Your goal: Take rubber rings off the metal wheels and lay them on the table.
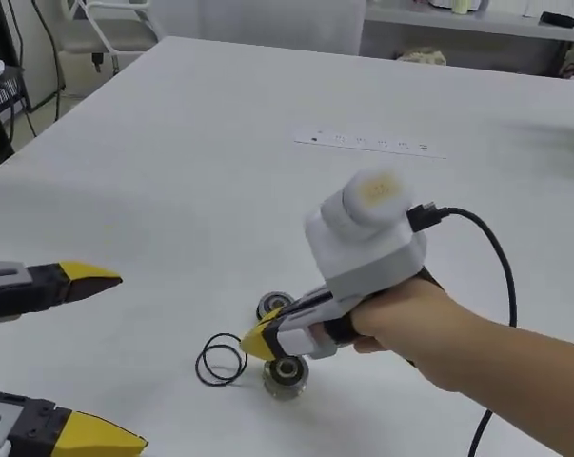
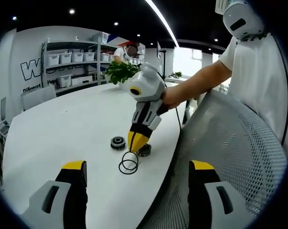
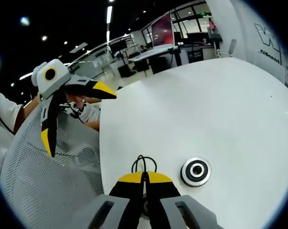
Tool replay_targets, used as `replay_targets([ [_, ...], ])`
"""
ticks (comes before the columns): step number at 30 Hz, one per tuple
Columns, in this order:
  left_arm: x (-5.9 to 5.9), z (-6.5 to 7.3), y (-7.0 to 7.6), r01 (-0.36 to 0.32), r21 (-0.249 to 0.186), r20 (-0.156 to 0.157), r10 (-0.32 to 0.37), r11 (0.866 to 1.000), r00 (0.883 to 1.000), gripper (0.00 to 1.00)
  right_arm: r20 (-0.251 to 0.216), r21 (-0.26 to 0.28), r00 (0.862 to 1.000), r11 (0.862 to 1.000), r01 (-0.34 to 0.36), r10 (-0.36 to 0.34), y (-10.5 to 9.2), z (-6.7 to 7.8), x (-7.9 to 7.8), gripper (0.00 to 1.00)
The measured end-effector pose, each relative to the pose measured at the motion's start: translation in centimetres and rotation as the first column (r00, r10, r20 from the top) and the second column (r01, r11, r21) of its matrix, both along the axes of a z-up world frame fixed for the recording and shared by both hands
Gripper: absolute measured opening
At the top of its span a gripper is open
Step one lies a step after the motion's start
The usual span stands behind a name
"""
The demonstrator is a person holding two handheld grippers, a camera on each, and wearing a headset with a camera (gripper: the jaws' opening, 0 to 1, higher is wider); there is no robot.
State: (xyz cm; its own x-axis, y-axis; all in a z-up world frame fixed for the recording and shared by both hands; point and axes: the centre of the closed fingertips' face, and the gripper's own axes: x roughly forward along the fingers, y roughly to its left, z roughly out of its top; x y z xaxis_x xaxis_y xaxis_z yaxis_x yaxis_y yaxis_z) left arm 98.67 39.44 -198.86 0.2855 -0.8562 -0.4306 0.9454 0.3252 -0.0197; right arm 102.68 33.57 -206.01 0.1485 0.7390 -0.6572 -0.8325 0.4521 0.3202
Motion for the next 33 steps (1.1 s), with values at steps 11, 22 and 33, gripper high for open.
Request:
replay_targets([
  [11, -0.2, 0.1, -0.1, 0.005, -0.009, -0.003, -0.005, 1.0, 1.0, 0.84, -0.009, -0.02, 0.999, 0.999, 0.035, -0.035, -0.4, -1.1, 0.3, 0.0],
  [22, 0.0, 0.2, 0.0, 0.004, -0.011, 0.005, -0.004, 1.0, 1.0, 0.84, 0.02, -0.021, 0.998, 0.998, 0.056, -0.056, -0.8, -0.6, 1.0, 0.0],
  [33, 0.3, 0.7, -0.1, 0.02, -0.008, 0.023, -0.02, 1.0, 1.0, 0.84, 0.046, 0.053, 0.995, 0.995, 0.086, -0.089, -0.9, 2.1, 2.3, 0.0],
])
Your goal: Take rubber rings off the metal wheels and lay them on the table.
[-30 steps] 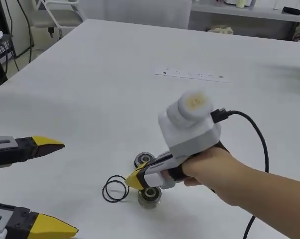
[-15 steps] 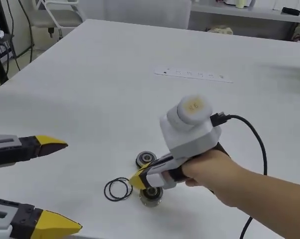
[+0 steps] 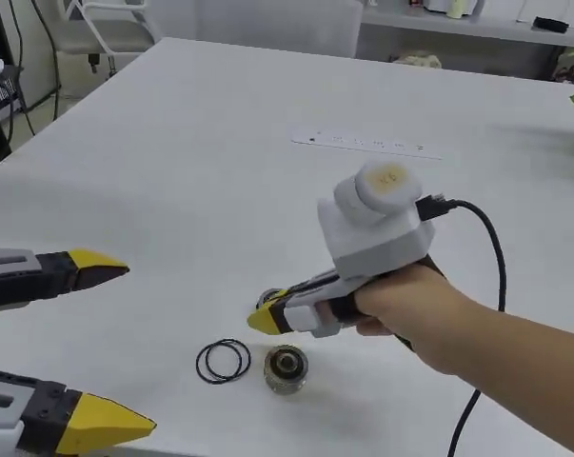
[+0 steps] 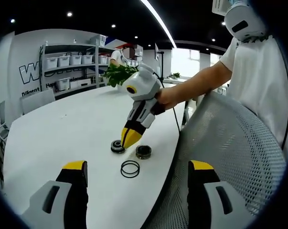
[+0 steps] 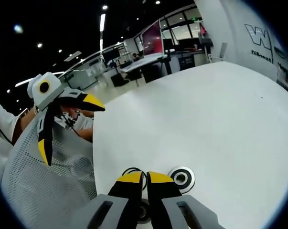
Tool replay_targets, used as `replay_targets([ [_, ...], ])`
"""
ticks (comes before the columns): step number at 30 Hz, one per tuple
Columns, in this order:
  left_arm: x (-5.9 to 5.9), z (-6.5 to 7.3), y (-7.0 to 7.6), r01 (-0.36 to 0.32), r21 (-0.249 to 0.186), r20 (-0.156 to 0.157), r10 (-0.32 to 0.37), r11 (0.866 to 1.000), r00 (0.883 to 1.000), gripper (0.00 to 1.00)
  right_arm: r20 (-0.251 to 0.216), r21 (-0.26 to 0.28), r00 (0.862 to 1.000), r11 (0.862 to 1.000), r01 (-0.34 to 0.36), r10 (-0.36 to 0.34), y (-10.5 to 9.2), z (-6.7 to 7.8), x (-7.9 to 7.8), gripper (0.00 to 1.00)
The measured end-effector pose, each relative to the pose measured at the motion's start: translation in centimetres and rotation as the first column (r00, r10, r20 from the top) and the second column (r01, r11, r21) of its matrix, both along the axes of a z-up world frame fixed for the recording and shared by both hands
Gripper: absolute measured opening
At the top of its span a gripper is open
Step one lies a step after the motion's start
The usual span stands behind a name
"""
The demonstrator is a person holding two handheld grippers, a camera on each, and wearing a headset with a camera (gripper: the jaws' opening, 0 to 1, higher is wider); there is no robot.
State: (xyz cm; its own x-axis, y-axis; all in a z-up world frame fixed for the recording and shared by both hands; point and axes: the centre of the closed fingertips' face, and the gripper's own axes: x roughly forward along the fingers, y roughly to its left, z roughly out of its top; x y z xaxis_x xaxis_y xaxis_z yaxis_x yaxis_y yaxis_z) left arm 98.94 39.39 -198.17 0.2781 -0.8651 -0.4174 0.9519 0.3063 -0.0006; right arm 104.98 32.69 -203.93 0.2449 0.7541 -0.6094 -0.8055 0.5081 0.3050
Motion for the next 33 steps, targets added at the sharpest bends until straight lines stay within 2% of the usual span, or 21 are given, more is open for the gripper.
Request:
replay_targets([
  [2, 0.1, 0.2, 0.1, 0.002, 0.007, 0.002, -0.002, 1.0, 1.0, 0.84, 0.017, 0.008, 1.0, 1.0, 0.011, -0.011, -0.1, 0.6, 0.6, 0.0],
  [9, 1.8, 2.6, -0.5, 0.019, 0.0, 0.053, -0.019, 1.0, 0.998, 0.84, 0.046, 0.037, 0.996, 0.997, 0.072, -0.074, -0.3, 1.8, 3.0, 0.0],
  [15, 3.3, 3.6, -1.5, 0.075, 0.026, 0.068, -0.077, 0.997, 0.995, 0.83, 0.085, 0.052, 0.992, 0.994, 0.093, -0.097, -0.2, 2.9, 4.5, 0.0],
  [17, 3.9, 4.1, -2.0, 0.091, 0.038, 0.085, -0.094, 0.995, 0.992, 0.83, 0.104, 0.064, 0.989, 0.993, 0.101, -0.107, -0.3, 3.3, 4.9, 0.01],
  [19, 4.5, 4.6, -2.6, 0.109, 0.041, 0.096, -0.113, 0.993, 0.989, 0.83, 0.13, 0.069, 0.986, 0.993, 0.097, -0.106, -0.7, 3.5, 5.0, 0.01],
  [21, 5.0, 5.1, -3.3, 0.134, 0.032, 0.101, -0.137, 0.99, 0.985, 0.83, 0.13, 0.083, 0.985, 0.991, 0.107, -0.117, -1.2, 3.5, 5.1, 0.01],
  [22, 5.5, 5.2, -3.7, 0.142, 0.031, 0.099, -0.144, 0.989, 0.985, 0.83, 0.112, 0.128, 0.983, 0.983, 0.129, -0.143, -1.4, 3.8, 5.3, 0.02],
  [23, 5.8, 5.2, -3.9, 0.147, 0.034, 0.097, -0.149, 0.989, 0.984, 0.82, 0.102, 0.147, 0.984, 0.98, 0.133, -0.149, -1.5, 3.9, 5.2, 0.02],
  [26, 7.1, 5.3, -4.9, 0.156, 0.048, 0.111, -0.16, 0.987, 0.981, 0.8, 0.108, 0.146, 0.982, 0.979, 0.139, -0.156, -2.6, 3.7, 5.6, 0.02],
  [29, 8.6, 5.7, -6.5, 0.166, 0.026, 0.137, -0.168, 0.986, 0.976, 0.75, 0.123, 0.16, 0.978, 0.976, 0.15, -0.17, -3.3, 3.7, 5.9, 0.02],
  [31, 9.5, 5.3, -7.7, 0.169, 0.007, 0.152, -0.168, 0.986, 0.974, 0.7, 0.115, 0.175, 0.976, 0.971, 0.164, -0.186, -3.7, 3.5, 6.1, 0.03],
  [33, 10.1, 4.4, -8.9, 0.159, 0.006, 0.148, -0.158, 0.987, 0.976, 0.67, 0.12, 0.176, 0.975, 0.971, 0.164, -0.187, -4.1, 3.2, 6.2, 0.04],
])
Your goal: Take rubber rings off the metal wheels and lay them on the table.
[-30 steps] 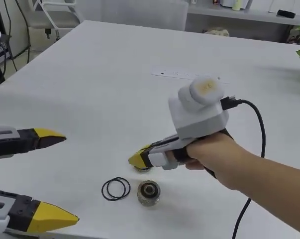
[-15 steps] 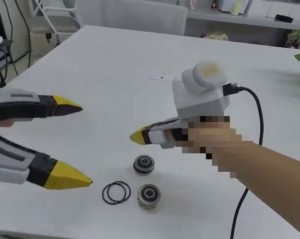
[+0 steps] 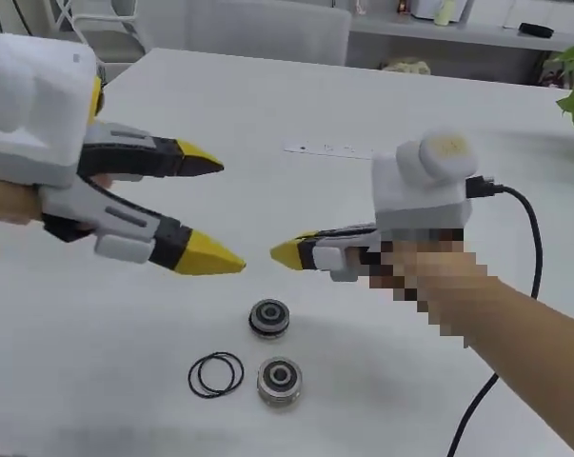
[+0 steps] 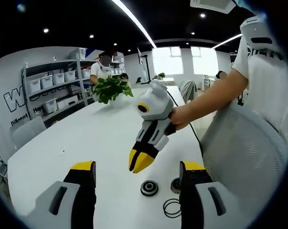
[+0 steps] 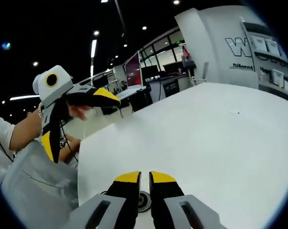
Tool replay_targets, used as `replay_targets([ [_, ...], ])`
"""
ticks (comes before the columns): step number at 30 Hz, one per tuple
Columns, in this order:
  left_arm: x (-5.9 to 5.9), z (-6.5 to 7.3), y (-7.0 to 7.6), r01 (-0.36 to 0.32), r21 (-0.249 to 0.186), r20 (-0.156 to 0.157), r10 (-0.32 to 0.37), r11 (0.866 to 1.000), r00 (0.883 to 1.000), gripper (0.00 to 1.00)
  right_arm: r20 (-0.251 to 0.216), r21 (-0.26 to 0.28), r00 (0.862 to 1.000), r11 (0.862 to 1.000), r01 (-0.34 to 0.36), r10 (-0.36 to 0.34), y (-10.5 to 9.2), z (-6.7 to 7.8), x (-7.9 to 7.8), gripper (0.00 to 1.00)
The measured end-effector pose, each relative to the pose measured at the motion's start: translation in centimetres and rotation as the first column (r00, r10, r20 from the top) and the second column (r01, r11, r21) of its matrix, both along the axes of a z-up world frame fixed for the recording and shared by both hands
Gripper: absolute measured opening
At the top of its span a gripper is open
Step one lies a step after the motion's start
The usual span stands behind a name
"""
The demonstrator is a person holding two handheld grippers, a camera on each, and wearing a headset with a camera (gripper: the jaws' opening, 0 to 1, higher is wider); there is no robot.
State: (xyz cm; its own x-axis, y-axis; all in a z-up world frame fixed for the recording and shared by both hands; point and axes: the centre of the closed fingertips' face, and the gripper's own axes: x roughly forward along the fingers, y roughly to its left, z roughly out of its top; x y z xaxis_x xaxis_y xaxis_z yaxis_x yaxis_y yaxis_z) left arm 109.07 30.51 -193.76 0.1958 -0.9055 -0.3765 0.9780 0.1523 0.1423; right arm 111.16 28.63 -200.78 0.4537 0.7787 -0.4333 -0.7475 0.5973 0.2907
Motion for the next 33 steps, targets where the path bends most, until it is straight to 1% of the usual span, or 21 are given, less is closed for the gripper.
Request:
replay_targets([
  [1, 0.2, -0.2, -0.2, -0.003, 0.001, 0.003, 0.003, 1.0, 1.0, 0.66, 0.002, -0.006, 1.0, 1.0, -0.002, 0.002, -0.1, -0.2, 0.0, 0.04],
  [2, 0.5, -0.8, -0.6, -0.003, 0.002, 0.02, 0.003, 1.0, 1.0, 0.63, 0.005, -0.012, 1.0, 1.0, -0.005, 0.005, -0.2, -0.4, 0.0, 0.04],
  [3, 0.5, -1.1, -0.9, 0.003, 0.008, 0.028, -0.003, 1.0, 1.0, 0.59, 0.014, -0.021, 1.0, 1.0, -0.013, 0.013, -0.2, -0.6, -0.1, 0.04],
  [5, 0.5, -2.1, -1.5, 0.017, 0.015, 0.017, -0.017, 1.0, 1.0, 0.5, 0.022, -0.03, 0.999, 0.999, -0.023, 0.024, -0.4, -0.9, -0.1, 0.05],
  [6, 0.5, -2.6, -1.8, 0.018, 0.016, 0.013, -0.018, 1.0, 1.0, 0.49, 0.029, -0.032, 0.999, 0.999, -0.027, 0.028, -0.5, -0.9, -0.1, 0.06],
  [8, 0.5, -3.5, -2.0, 0.02, 0.026, 0.0, -0.02, 0.999, 1.0, 0.51, 0.041, -0.041, 0.998, 0.999, -0.036, 0.037, -0.6, -1.0, 0.0, 0.08],
  [10, 0.3, -4.5, -2.3, 0.022, 0.031, -0.007, -0.022, 0.999, 1.0, 0.51, 0.051, -0.049, 0.998, 0.998, -0.039, 0.042, -0.7, -1.1, 0.0, 0.08],
  [13, 0.1, -5.8, -2.3, 0.012, 0.042, -0.01, -0.011, 0.999, 1.0, 0.5, 0.053, -0.065, 0.997, 0.996, -0.055, 0.059, -0.7, -1.6, -0.2, 0.08],
  [14, 0.1, -6.0, -2.3, 0.004, 0.031, -0.016, -0.004, 1.0, 1.0, 0.5, 0.053, -0.073, 0.996, 0.995, -0.061, 0.065, -0.7, -1.8, -0.3, 0.08],
  [15, 0.0, -6.3, -2.3, -0.006, 0.013, -0.045, 0.007, 1.0, 0.999, 0.49, 0.051, -0.083, 0.996, 0.994, -0.067, 0.071, -0.8, -2.1, -0.4, 0.08],
  [16, -0.2, -6.5, -2.3, -0.007, 0.007, -0.068, 0.008, 1.0, 0.998, 0.49, 0.049, -0.097, 0.996, 0.992, -0.075, 0.08, -0.8, -2.4, -0.6, 0.09],
  [17, -0.1, -6.8, -2.2, -0.008, 0.01, -0.07, 0.008, 1.0, 0.998, 0.47, 0.048, -0.107, 0.995, 0.991, -0.081, 0.087, -0.9, -2.7, -0.7, 0.09],
  [21, -0.3, -8.2, -2.2, -0.021, 0.033, -0.085, 0.024, 0.999, 0.996, 0.41, 0.041, -0.138, 0.993, 0.985, -0.1, 0.107, -1.0, -3.6, -1.1, 0.1],
  [22, -0.4, -8.6, -2.2, -0.021, 0.046, -0.084, 0.025, 0.999, 0.996, 0.4, 0.039, -0.144, 0.993, 0.984, -0.107, 0.114, -1.0, -3.8, -1.2, 0.11],
  [24, -0.5, -9.3, -2.1, -0.026, 0.072, -0.091, 0.033, 0.997, 0.995, 0.36, 0.039, -0.157, 0.991, 0.98, -0.119, 0.126, -1.1, -4.1, -1.4, 0.11],
  [25, -0.5, -9.8, -2.1, -0.025, 0.095, -0.083, 0.033, 0.995, 0.996, 0.32, 0.035, -0.17, 0.99, 0.977, -0.128, 0.136, -1.2, -4.4, -1.6, 0.11],
  [28, -0.3, -10.2, -2.1, -0.037, 0.106, -0.071, 0.045, 0.994, 0.997, 0.24, 0.025, -0.179, 0.988, 0.973, -0.144, 0.151, -1.3, -4.8, -2.0, 0.11],
  [30, -0.2, -10.4, -2.1, -0.04, 0.107, -0.075, 0.048, 0.993, 0.996, 0.2, 0.019, -0.18, 0.988, 0.972, -0.15, 0.156, -1.4, -5.0, -2.1, 0.12],
  [32, -0.1, -10.6, -2.1, -0.044, 0.112, -0.072, 0.052, 0.993, 0.996, 0.2, 0.015, -0.185, 0.986, 0.97, -0.159, 0.165, -1.5, -5.2, -2.3, 0.13],
  [33, -0.2, -10.7, -2.1, -0.046, 0.112, -0.083, 0.055, 0.993, 0.995, 0.2, 0.014, -0.187, 0.985, 0.969, -0.164, 0.169, -1.5, -5.3, -2.4, 0.13],
])
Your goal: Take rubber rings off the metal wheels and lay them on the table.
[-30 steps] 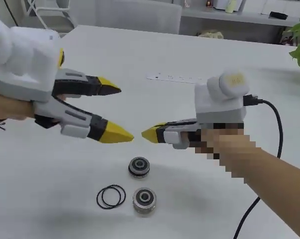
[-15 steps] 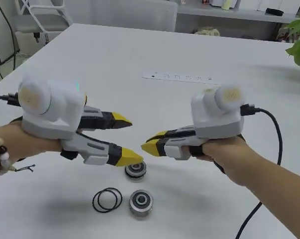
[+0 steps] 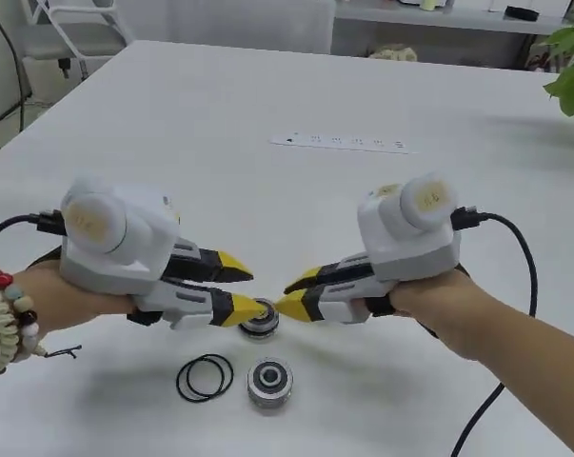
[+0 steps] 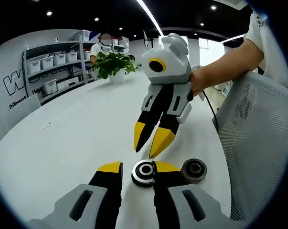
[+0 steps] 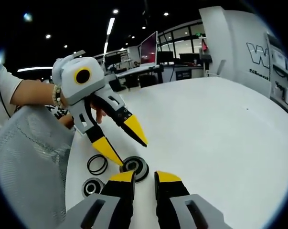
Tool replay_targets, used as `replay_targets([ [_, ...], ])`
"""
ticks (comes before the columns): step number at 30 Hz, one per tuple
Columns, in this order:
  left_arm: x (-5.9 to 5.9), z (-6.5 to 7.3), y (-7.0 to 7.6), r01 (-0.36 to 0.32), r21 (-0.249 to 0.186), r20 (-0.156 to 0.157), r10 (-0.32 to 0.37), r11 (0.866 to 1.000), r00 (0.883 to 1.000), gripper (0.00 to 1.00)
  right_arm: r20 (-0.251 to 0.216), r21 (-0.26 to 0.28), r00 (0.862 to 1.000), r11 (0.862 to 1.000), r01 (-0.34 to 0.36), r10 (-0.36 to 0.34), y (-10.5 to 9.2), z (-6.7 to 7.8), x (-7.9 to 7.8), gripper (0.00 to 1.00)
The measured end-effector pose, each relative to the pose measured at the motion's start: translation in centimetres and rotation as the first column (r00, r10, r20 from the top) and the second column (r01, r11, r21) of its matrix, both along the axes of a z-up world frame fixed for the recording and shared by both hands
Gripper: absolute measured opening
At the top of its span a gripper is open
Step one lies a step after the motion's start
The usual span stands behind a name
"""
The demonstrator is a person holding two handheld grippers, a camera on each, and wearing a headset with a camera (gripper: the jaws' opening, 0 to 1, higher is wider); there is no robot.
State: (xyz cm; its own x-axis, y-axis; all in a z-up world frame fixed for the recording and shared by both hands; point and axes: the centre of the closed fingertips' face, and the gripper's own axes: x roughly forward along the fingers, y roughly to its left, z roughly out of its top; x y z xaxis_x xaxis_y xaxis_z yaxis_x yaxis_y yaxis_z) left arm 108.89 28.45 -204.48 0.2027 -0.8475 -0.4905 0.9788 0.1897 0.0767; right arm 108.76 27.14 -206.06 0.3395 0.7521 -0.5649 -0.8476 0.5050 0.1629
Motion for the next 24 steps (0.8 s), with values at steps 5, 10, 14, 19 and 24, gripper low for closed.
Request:
replay_targets([
  [5, -0.5, -0.8, -0.1, 0.019, 0.021, -0.016, -0.019, 1.0, 1.0, 0.18, -0.004, -0.021, 1.0, 0.999, -0.028, 0.028, 0.1, -0.5, -0.5, 0.18],
  [10, -0.5, -1.4, -0.1, 0.02, 0.04, -0.017, -0.019, 0.999, 1.0, 0.15, -0.003, -0.034, 0.998, 0.998, -0.055, 0.055, 0.4, -0.8, -0.9, 0.2],
  [14, -0.7, -1.5, -0.2, 0.027, 0.041, -0.014, -0.027, 0.999, 1.0, 0.09, -0.001, -0.042, 0.997, 0.997, -0.071, 0.072, 0.4, -0.9, -1.1, 0.21],
  [19, -0.8, -1.6, -0.3, 0.021, 0.035, -0.027, -0.02, 0.999, 0.999, 0.07, 0.007, -0.062, 0.996, 0.995, -0.083, 0.084, 0.7, -1.4, -1.3, 0.23],
  [24, -0.8, -1.6, -0.3, 0.016, 0.027, -0.03, -0.015, 1.0, 0.999, 0.07, 0.023, -0.068, 0.996, 0.995, -0.079, 0.081, 1.3, -1.7, -1.2, 0.27],
])
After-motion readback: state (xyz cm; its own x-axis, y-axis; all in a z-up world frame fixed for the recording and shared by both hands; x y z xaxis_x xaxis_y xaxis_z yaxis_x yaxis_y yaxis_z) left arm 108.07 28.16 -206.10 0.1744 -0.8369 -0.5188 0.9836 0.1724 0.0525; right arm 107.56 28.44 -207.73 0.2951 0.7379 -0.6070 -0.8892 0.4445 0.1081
